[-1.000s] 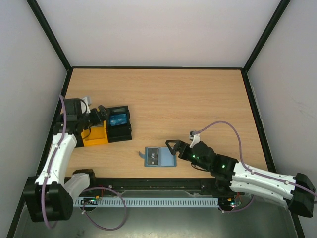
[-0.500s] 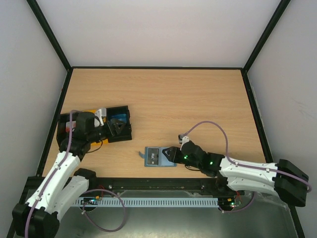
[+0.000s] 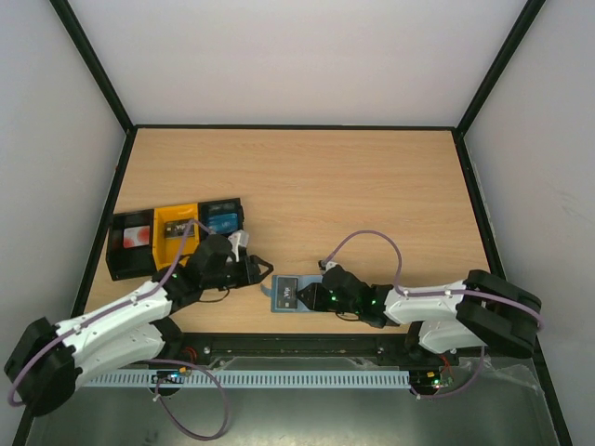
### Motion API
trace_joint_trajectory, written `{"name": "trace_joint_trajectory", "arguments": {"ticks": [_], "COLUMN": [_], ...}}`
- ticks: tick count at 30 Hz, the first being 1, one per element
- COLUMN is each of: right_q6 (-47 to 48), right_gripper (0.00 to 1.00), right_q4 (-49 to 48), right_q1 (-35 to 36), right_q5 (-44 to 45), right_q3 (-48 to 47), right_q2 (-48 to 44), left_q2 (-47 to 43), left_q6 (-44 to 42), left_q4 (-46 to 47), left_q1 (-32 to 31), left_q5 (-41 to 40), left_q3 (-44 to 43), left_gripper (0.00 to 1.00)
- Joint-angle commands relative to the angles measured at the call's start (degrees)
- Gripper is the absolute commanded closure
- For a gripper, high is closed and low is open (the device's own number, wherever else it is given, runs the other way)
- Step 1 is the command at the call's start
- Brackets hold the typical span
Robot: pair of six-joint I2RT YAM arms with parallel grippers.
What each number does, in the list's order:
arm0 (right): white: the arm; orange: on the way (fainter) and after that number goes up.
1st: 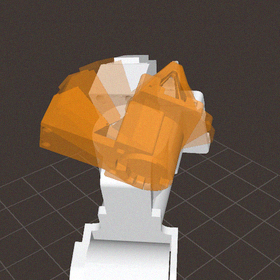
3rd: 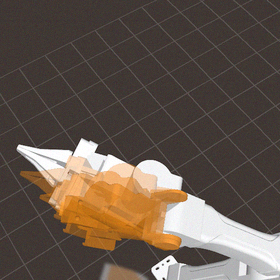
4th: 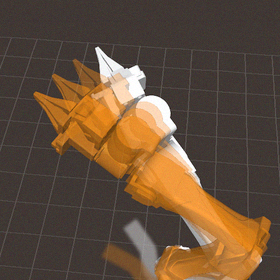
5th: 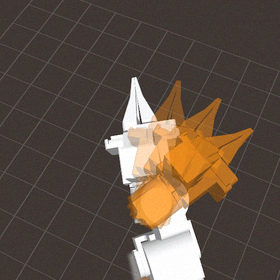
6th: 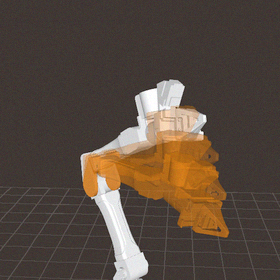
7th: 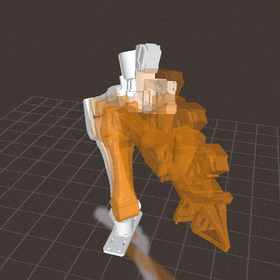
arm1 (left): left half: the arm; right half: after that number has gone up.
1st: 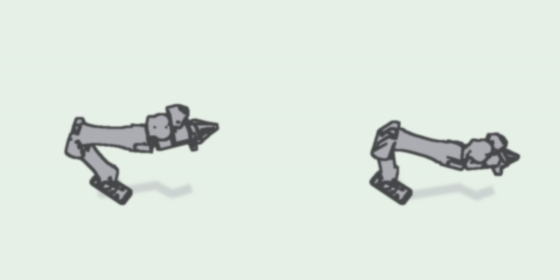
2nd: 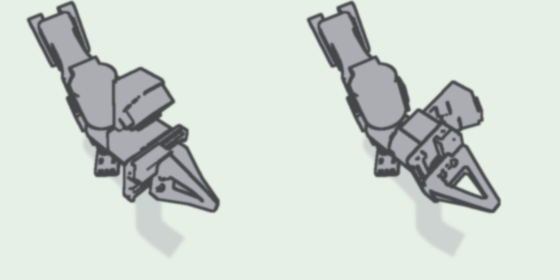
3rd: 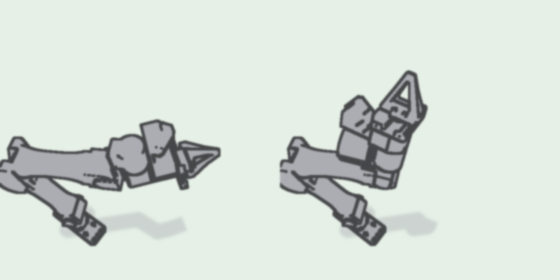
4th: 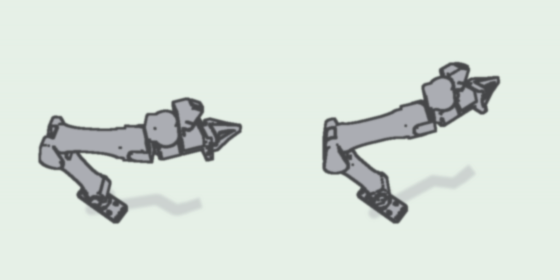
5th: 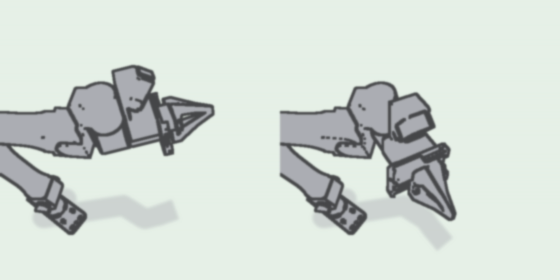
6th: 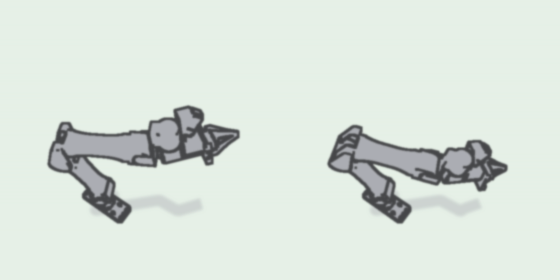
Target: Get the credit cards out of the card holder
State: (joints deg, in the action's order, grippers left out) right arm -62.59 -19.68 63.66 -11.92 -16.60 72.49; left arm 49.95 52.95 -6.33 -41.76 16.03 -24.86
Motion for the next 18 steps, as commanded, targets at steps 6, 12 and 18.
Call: {"name": "trace_joint_trajectory", "arguments": {"ticks": [6, 12, 18], "right_q6": [2.2, 1.2, -0.1], "right_gripper": [0.81, 0.84, 0.85], "right_q4": [-4.2, -7.9, -10.3], "right_q1": [-0.4, -1.1, -2.3], "right_q5": [1.3, 0.6, 0.6], "right_q3": [-2.0, 0.4, 2.6], "right_q2": [4.6, 6.2, 5.5], "left_q2": [12.0, 19.0, 22.9], "left_q6": [4.2, 4.4, 4.8], "left_q4": [11.3, 17.4, 17.1], "left_q1": [-8.6, -11.2, -11.4], "left_q5": [-2.9, -3.4, -6.2], "left_q3": [2.0, 3.1, 4.0], "left_gripper": [0.64, 0.75, 0.77]}}
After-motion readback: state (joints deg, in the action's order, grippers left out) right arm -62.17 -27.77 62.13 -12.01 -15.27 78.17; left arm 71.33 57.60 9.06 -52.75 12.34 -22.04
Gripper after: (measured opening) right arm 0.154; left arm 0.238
